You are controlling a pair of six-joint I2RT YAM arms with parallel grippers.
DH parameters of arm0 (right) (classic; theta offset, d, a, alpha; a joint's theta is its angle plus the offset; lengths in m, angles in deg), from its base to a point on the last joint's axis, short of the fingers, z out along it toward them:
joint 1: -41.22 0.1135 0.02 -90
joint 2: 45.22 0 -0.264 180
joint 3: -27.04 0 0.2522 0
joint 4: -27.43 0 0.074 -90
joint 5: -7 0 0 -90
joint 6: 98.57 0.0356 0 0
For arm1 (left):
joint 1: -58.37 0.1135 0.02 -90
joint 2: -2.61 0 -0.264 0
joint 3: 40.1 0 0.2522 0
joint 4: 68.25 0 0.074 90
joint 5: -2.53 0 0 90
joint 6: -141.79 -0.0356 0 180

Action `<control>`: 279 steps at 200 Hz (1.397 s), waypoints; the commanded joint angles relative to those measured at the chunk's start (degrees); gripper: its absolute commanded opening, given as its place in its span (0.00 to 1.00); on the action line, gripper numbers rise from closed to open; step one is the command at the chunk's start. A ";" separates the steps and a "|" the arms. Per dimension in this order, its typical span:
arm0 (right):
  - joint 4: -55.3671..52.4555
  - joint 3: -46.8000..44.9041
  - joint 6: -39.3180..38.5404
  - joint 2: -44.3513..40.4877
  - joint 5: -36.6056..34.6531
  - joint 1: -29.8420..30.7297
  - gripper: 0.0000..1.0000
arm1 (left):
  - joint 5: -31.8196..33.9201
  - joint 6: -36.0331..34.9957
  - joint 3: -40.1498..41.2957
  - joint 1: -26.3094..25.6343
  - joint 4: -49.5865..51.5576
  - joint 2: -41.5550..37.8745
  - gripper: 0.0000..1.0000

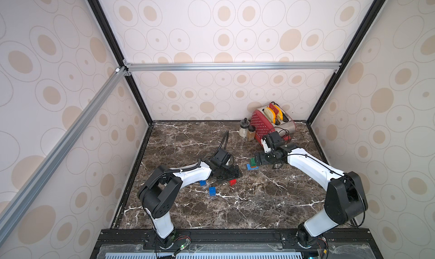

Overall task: Assemble the letter f with lego
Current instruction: Adjust the lego brick at the center of the board, then pick up the lego brick from the center of the board.

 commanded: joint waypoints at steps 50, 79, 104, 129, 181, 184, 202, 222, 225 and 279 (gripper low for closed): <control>-1.05 0.48 -0.40 0.51 0.92 -0.56 0.97 | -0.24 1.59 -4.86 -2.45 -2.39 3.47 0.89; -1.07 1.23 -0.46 0.56 1.34 -0.57 0.97 | 0.91 1.00 -5.33 -2.60 -0.50 2.71 0.89; -1.03 2.05 -1.01 0.78 3.35 -0.57 0.98 | 7.07 -1.90 -4.91 -2.54 5.86 -2.24 0.89; 0.35 2.24 -1.68 2.02 6.82 -0.59 0.99 | 9.49 -3.31 -2.17 -1.49 8.53 -7.42 0.91; -1.04 4.48 -2.62 6.75 6.68 -0.32 1.00 | 6.78 -3.53 5.62 2.75 7.44 -15.44 0.94; -1.05 4.61 -2.64 7.02 6.79 -0.28 1.00 | 6.63 -3.56 6.01 2.80 7.38 -15.96 0.95; -1.20 5.26 -2.81 8.44 6.20 0.44 0.99 | 6.52 -3.91 8.17 3.31 7.46 -19.70 0.99; -1.03 6.00 -2.73 9.24 5.41 1.15 0.98 | 6.89 -4.68 9.96 3.88 8.26 -23.00 0.99; -0.89 6.00 -2.70 9.31 5.45 1.19 0.98 | 6.89 -4.83 10.12 4.02 8.45 -23.30 0.99; -1.99 7.93 -2.62 11.25 3.95 2.27 0.94 | 5.65 -4.62 11.56 4.77 7.79 -23.28 0.99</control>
